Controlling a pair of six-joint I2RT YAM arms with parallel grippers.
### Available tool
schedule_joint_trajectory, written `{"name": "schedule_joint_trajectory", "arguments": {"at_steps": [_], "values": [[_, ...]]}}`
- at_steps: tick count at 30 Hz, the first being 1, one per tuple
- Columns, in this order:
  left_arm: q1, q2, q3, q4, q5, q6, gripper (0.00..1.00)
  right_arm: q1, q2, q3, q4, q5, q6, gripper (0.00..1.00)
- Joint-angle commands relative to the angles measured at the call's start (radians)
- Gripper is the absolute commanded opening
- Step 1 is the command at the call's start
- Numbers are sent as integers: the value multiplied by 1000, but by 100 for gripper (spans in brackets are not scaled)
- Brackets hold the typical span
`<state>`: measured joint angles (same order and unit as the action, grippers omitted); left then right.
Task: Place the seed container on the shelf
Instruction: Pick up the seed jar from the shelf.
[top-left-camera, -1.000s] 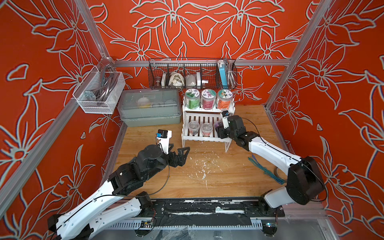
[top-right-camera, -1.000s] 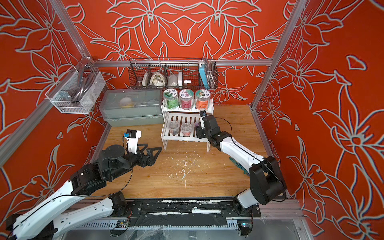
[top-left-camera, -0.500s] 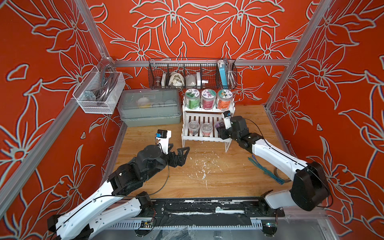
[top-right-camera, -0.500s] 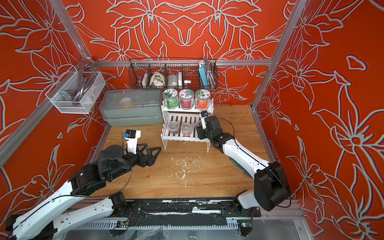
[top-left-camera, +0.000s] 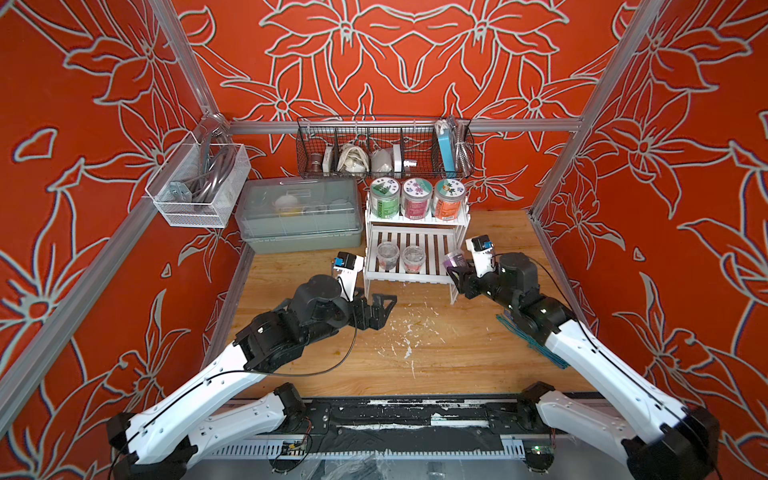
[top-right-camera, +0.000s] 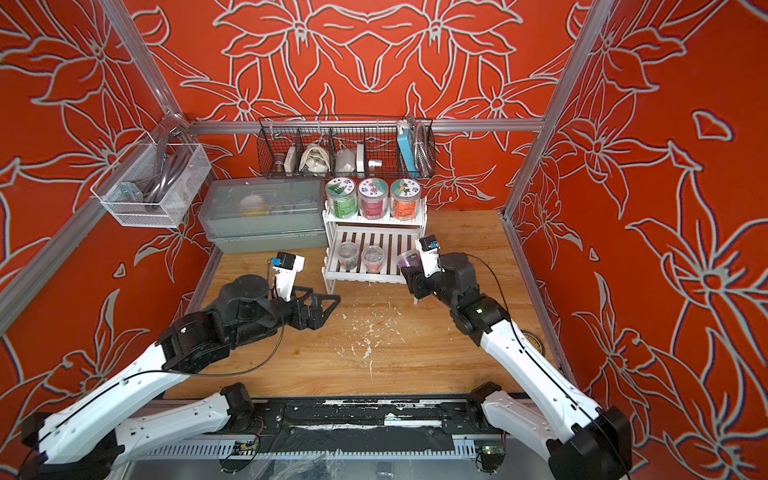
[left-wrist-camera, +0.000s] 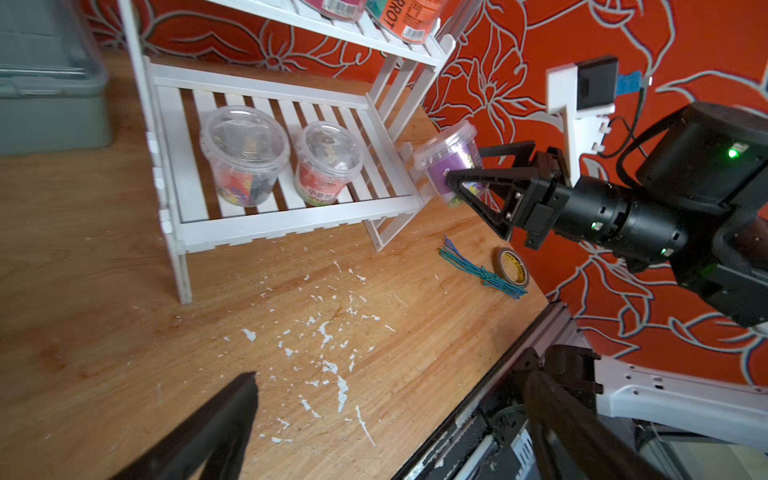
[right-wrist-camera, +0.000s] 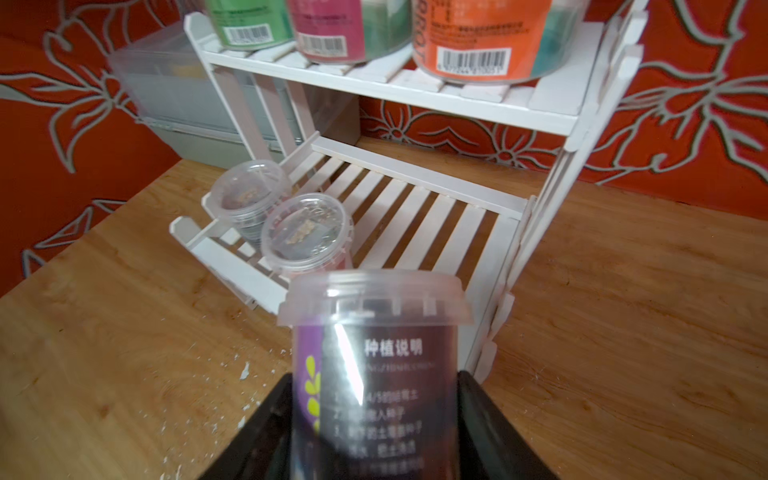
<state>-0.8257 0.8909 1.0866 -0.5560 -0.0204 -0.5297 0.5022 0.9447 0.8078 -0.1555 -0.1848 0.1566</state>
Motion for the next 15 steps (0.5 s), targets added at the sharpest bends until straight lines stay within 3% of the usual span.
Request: {"name": "schedule_joint_trajectory", "arguments": {"at_steps": [1,10,15], "values": [[8,79,96,-16,142,-32,99,-4,-89,-32,1,-162,-42,60],[14,359,330,-41,378,-8,99,-5,-251,-109,53,-355,-55,61],[27,446,398,-64,436,-17,99,-5,-290,-133,70,-397,-64,61]]}}
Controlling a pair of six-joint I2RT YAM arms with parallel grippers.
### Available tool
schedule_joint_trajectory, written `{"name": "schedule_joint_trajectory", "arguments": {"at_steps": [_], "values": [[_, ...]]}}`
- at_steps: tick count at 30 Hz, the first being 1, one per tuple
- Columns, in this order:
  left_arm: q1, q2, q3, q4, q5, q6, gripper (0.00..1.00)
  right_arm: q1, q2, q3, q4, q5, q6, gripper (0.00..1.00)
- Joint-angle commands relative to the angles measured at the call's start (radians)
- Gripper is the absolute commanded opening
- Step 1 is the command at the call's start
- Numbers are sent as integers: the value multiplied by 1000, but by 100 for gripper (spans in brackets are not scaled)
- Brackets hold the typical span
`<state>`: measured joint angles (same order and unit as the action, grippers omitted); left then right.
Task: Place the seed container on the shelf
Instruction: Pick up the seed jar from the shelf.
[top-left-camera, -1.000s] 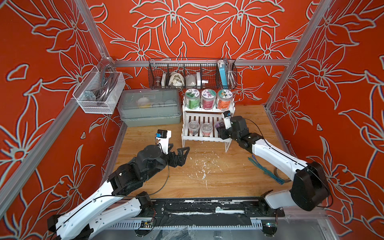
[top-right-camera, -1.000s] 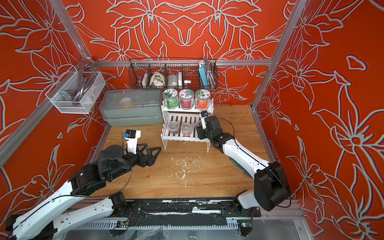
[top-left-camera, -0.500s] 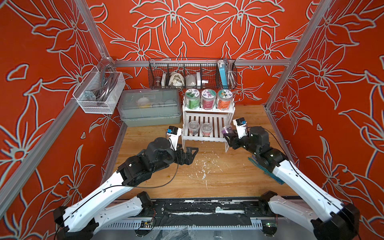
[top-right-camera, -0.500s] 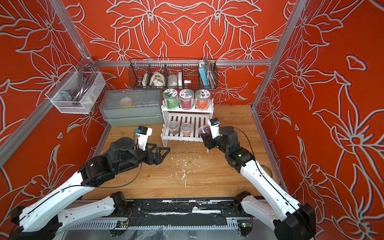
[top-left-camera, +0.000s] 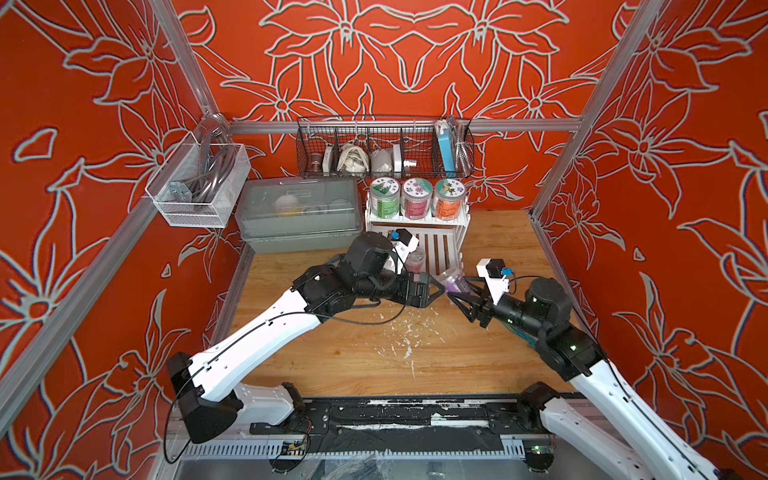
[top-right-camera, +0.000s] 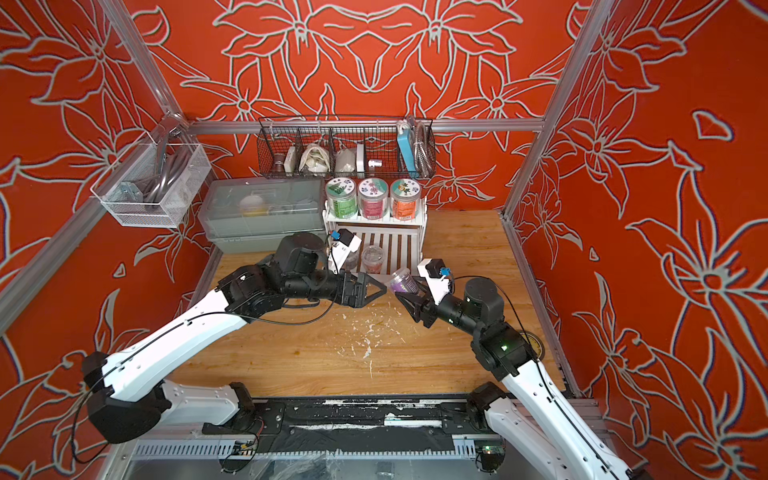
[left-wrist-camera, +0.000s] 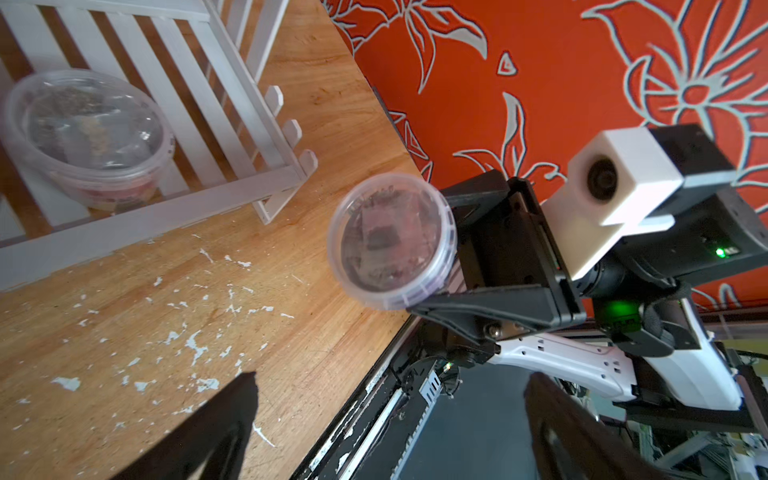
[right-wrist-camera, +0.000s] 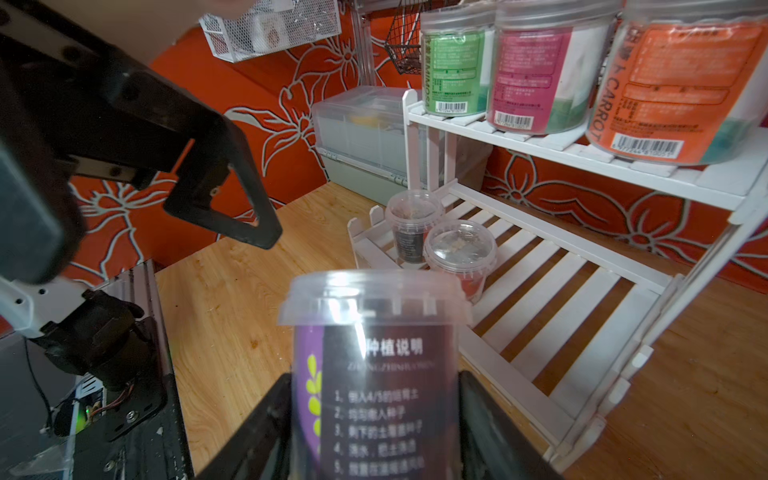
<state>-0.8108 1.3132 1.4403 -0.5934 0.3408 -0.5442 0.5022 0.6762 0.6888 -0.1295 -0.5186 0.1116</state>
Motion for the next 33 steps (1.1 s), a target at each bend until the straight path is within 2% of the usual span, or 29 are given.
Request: {"name": "schedule_joint_trajectory", "arguments": {"at_steps": [1,14,19,25,29,33], "values": [[17,37,51,-32,84,-5,99,-5,-26,-18,46,-65,-18,61],[40,159,85,76,294,-58,99,-4,-50,-39,71,-111,-17,62],[54,170,89,93,314,-68,99,-4,-54,-39,65,-112,-24,62],[65,188,88,120,359,-85,86,-4,-55,-38,61,-107,-30,62],[66,202,92,128,377,-91,82,-4,-52,-39,58,-101,-34,62],[66,213,94,133,386,-94,83,-4,-55,-38,57,-99,-37,62]]}}
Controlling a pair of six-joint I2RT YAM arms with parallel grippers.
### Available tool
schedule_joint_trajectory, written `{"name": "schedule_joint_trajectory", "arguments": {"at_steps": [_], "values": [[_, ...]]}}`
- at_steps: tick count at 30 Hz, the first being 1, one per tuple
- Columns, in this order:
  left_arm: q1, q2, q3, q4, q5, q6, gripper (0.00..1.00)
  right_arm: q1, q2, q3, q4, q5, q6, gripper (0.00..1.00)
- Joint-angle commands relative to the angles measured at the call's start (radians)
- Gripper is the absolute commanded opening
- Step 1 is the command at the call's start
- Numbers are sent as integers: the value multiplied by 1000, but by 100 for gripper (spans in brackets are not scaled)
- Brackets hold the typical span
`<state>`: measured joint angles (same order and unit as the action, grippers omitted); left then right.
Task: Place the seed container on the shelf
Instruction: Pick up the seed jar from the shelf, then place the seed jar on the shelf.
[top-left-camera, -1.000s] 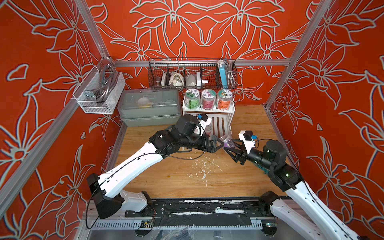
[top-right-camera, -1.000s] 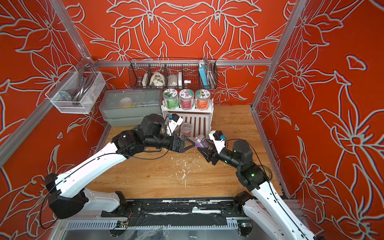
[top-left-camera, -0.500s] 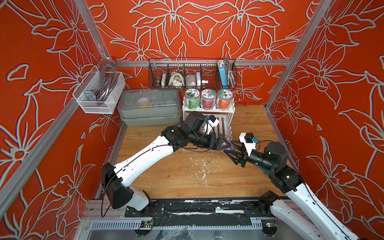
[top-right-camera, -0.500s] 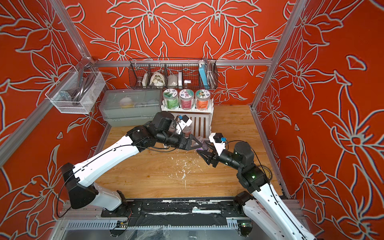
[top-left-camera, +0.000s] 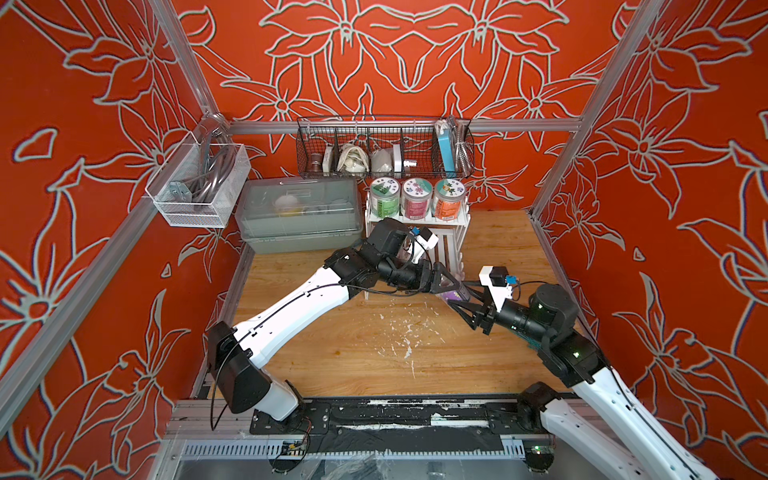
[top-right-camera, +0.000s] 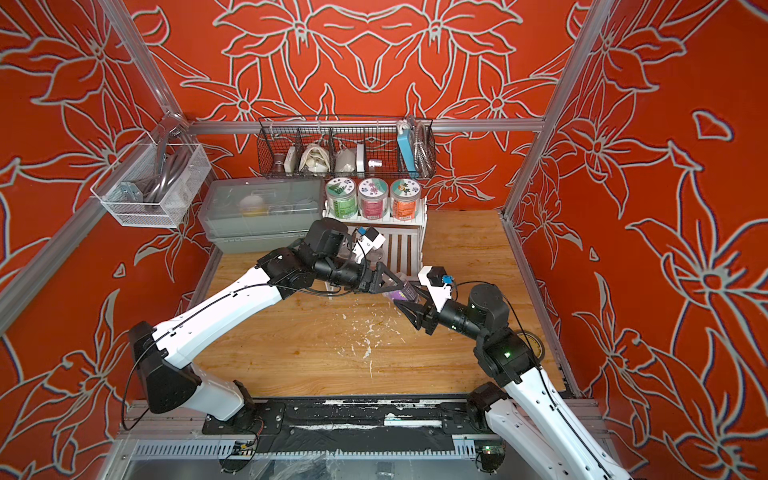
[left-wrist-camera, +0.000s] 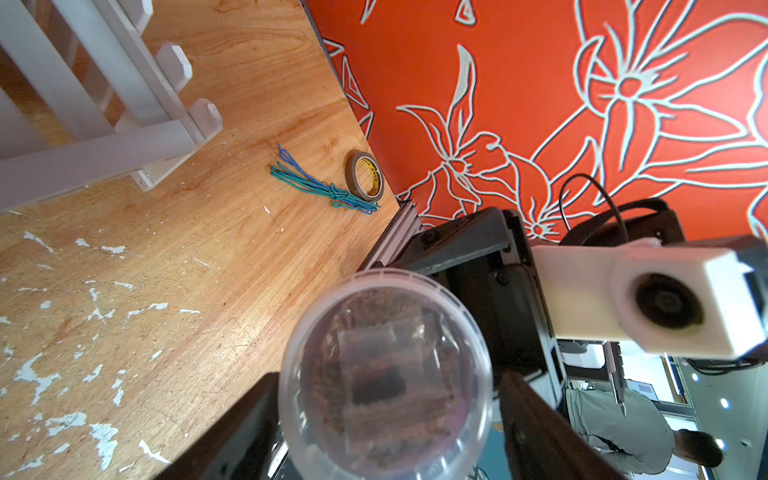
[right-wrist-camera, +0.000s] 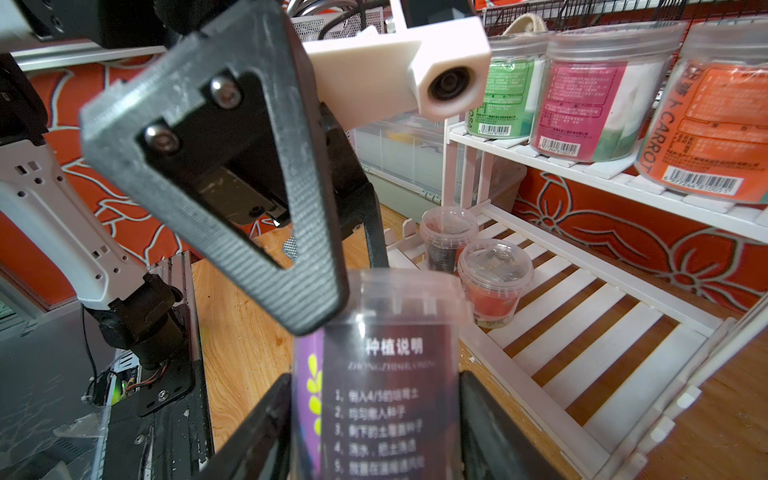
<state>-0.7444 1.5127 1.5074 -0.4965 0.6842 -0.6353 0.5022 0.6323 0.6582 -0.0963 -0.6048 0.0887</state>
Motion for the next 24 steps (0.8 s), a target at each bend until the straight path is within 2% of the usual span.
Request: {"name": "schedule_joint_trajectory", "arguments": {"at_steps": [1,3,5,7,10,13,16,20,24], "values": [[0,15,28,36,43,-2,83,-5,-12,-8,24,-11,-15,62],[0,21,28,40,49,-4,81,-5,-11,-8,23,-9,-15,62],[0,26,30,48,62,-8,73,-5,-12,-7,20,-7,-17,62],[0,29,33,53,67,-8,70,-4,-16,-6,15,7,-16,65],[2,33,39,54,61,2,64,-5,-21,-2,-6,46,-17,71],[4,37,55,37,34,23,62,-4,-40,-7,-19,93,-17,79],[3,42,88,-22,-51,66,62,-5,-74,-9,-51,136,-14,84],[4,66,156,-145,-244,154,62,-5,-129,1,-124,224,3,86],[-6,116,212,-216,-405,214,62,-5,-182,27,-214,362,25,87]]}}
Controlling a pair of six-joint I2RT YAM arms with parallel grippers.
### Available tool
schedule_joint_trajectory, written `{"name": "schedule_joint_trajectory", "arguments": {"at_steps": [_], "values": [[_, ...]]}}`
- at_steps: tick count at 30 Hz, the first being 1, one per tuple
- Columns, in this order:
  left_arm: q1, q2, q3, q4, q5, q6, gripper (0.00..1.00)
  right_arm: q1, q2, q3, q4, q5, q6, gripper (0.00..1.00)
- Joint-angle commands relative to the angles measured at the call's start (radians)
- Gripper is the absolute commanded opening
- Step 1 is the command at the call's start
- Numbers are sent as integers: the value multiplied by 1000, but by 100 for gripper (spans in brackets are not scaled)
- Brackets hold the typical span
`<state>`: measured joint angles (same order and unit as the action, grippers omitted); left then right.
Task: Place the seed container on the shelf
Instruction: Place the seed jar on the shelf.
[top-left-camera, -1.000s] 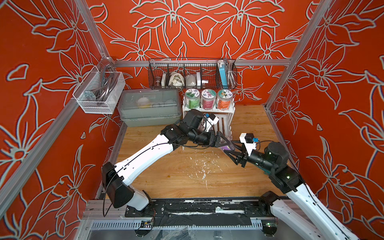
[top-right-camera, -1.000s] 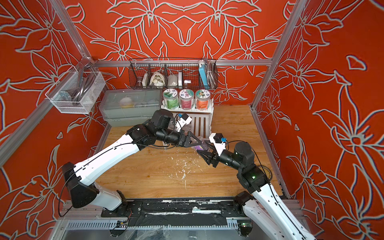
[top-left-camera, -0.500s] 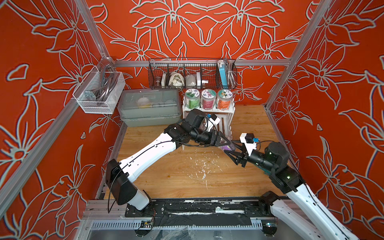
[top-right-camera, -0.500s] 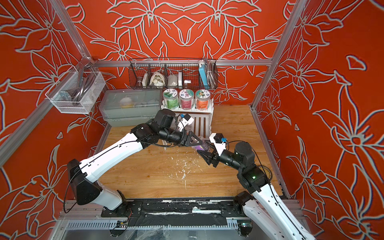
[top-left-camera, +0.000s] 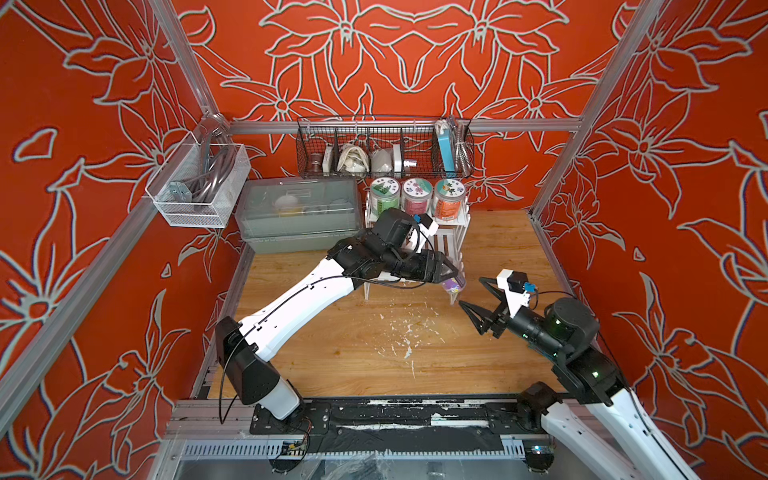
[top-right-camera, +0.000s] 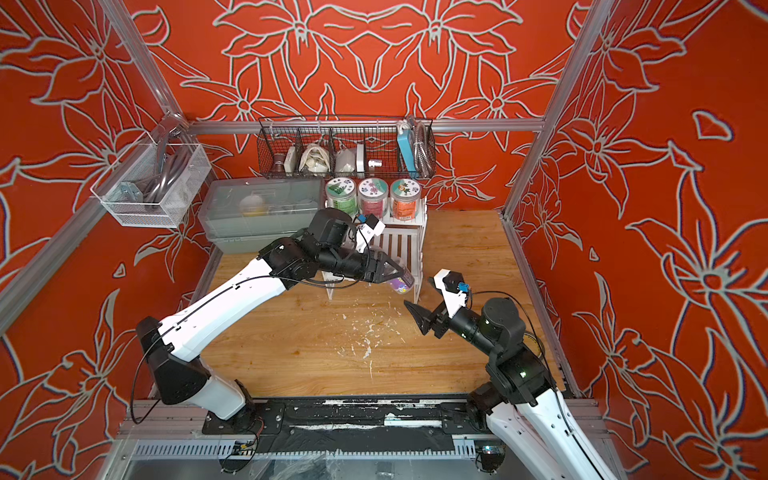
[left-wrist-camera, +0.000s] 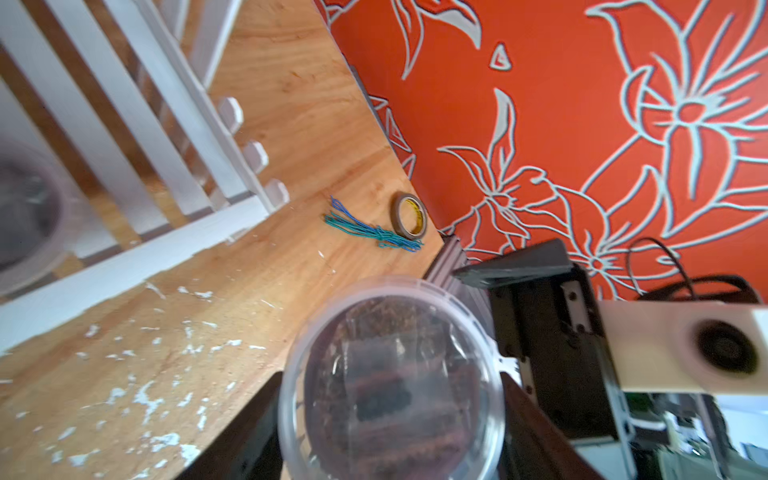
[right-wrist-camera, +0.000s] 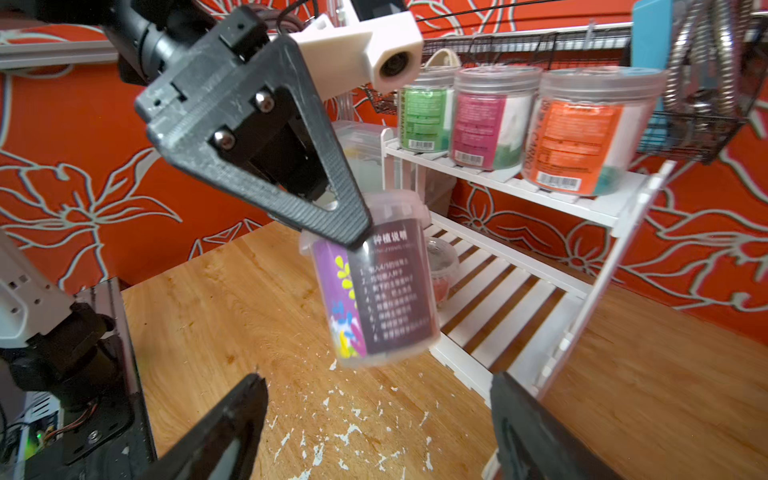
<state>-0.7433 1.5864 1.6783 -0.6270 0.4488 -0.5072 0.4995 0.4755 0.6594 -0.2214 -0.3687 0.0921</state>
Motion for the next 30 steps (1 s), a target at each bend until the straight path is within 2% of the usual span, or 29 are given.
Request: {"name": "schedule_joint_trajectory", "arguments": {"at_steps": [1,7,10,16,30], "values": [[-17,62,63,-109,-220,107,62,-1,-40,28,-109,166,23,87],[-79,154,150,-161,-462,180,63,-2,-48,59,-250,429,46,87],[-103,200,183,-169,-539,200,63,-1,-19,77,-293,504,57,87],[-139,282,233,-150,-651,232,64,-2,-17,77,-297,539,69,87],[-130,439,370,-155,-725,265,66,-2,-11,83,-307,540,69,86]]}}
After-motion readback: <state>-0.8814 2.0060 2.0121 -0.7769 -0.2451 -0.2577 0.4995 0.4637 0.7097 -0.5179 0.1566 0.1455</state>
